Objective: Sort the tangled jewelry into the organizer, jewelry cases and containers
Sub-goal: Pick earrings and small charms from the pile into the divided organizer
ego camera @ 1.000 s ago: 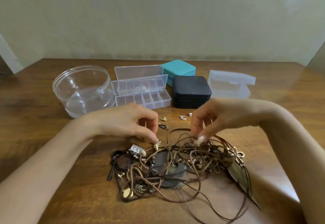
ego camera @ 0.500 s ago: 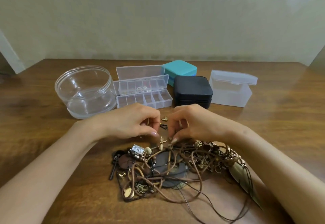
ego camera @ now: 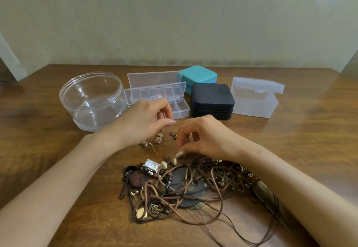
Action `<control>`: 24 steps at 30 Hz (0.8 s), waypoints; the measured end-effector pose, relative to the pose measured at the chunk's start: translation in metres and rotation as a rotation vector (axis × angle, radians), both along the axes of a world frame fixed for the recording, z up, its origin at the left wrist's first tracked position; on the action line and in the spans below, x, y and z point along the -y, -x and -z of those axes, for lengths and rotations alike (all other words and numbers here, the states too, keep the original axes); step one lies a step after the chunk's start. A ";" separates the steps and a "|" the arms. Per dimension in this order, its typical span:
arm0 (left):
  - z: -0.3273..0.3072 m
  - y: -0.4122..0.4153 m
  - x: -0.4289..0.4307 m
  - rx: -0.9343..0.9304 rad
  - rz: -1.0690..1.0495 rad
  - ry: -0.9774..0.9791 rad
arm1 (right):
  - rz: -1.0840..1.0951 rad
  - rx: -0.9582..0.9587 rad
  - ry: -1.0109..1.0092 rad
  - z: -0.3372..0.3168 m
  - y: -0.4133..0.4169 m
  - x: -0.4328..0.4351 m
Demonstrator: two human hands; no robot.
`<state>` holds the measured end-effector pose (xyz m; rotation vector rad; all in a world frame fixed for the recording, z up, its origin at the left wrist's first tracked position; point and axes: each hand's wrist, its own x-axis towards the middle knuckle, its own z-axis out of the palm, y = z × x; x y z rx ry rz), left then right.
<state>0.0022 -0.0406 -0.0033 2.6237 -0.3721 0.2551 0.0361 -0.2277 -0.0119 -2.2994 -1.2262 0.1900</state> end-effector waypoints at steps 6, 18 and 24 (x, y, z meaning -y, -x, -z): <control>0.020 -0.004 0.020 0.221 -0.096 -0.039 | 0.288 -0.110 -0.286 -0.021 -0.023 0.025; 0.031 -0.012 0.031 0.161 -0.100 -0.105 | 0.344 0.081 0.024 -0.002 -0.035 0.025; 0.031 -0.013 0.032 0.139 -0.100 -0.042 | 0.191 -0.029 -0.025 -0.005 -0.031 0.026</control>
